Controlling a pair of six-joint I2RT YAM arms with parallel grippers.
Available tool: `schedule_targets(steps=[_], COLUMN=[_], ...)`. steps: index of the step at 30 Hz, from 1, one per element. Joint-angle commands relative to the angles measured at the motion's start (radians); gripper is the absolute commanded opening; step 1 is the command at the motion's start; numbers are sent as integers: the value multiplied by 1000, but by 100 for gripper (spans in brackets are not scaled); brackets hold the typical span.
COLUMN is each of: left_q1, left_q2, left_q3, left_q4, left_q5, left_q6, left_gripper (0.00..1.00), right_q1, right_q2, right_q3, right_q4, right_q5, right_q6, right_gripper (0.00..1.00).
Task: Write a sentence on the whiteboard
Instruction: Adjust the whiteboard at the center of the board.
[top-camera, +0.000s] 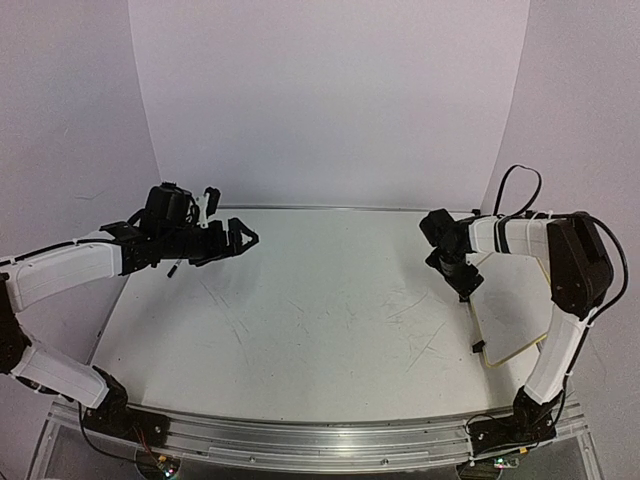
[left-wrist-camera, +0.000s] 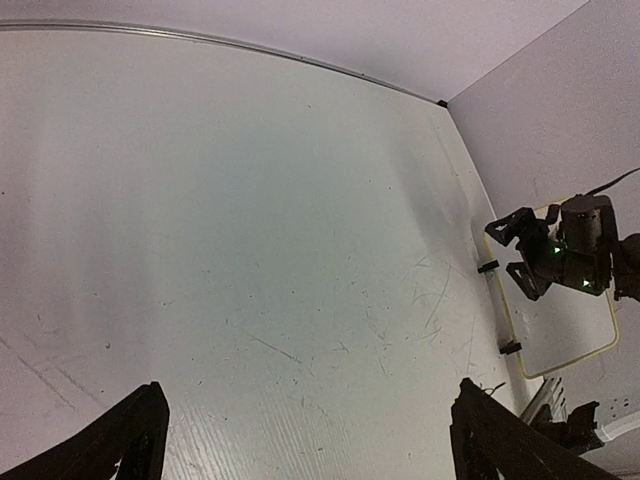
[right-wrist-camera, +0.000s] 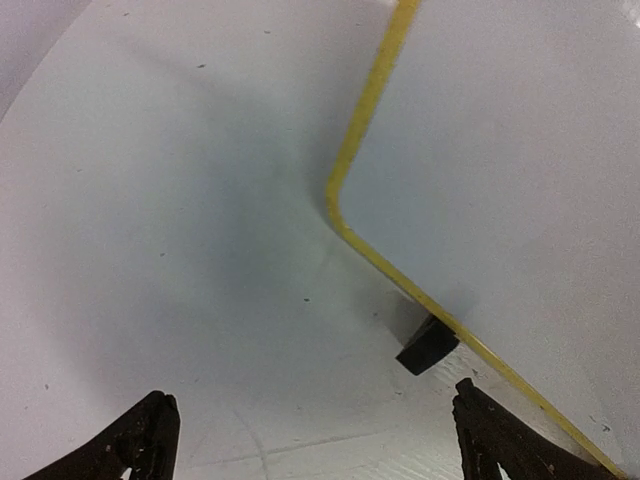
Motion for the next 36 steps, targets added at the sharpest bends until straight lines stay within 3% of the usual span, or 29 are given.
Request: schedule_targets(steps=[1, 11, 20, 32, 36], left_q1=[0, 1, 0, 0, 0], left_q2=[-63, -75, -75, -70, -69], left_q3=[-18, -36, -33, -24, -22], left_q4=[68, 89, 104, 106, 107], left_q5=[7, 25, 51, 55, 53], left_q6=[1, 19, 25, 38, 40], left_gripper=[99, 99, 99, 99, 99], right_q1=[-2, -36, -52, -57, -58], right_q2=[46, 143, 220, 327, 328], right_q3=[62, 111, 165, 241, 240], right_q4=[-199, -351, -401, -403, -393], right_q5=[53, 92, 112, 125, 138], right_q6=[322, 634, 797, 782, 785], right_gripper=[93, 84, 76, 61, 51])
